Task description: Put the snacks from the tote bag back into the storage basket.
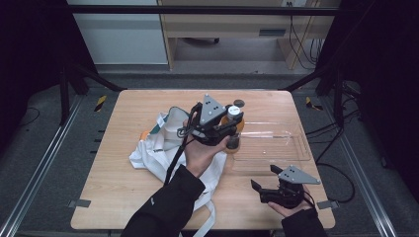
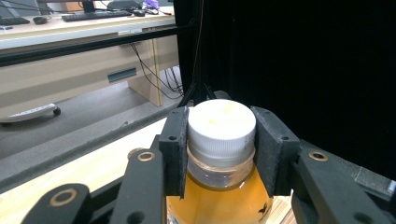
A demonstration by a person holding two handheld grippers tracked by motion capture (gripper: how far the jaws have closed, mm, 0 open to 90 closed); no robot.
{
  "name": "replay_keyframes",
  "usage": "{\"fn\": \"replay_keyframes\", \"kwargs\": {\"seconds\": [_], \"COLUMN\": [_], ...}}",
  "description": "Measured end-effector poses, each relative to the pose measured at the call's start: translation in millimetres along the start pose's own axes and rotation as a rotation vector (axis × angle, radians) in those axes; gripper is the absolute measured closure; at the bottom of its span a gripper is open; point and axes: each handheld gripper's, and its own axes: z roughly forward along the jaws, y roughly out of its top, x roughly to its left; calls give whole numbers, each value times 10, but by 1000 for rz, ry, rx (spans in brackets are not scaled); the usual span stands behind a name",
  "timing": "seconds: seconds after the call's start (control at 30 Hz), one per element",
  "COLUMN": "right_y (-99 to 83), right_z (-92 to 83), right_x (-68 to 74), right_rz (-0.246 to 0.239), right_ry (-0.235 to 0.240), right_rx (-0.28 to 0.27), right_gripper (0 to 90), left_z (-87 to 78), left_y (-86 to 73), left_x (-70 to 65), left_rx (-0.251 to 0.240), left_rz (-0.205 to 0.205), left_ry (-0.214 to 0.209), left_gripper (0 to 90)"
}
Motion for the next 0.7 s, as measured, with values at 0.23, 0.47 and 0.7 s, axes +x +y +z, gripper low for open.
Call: {"fn": "replay_keyframes", "kwargs": {"seconds": [0.23,0.47,0.7], "right_y": [-2,-3,-3], "right_z": [5,4,2], "right_x": [3,-2,0], "right_rz": [-4,-3,3], "right_ry": [0,2,3], "right_rx": [3,-2,0], "right_gripper": [132,132,132], "left_z": [106,221,325], "left_y": [-7,-12,-44], "left_x": [-21,-42,-79], "left_rx": [5,11,16], "left_rz": [0,0,-7], "left_ry": [1,2,-6], "left_gripper": [589,588,588]}}
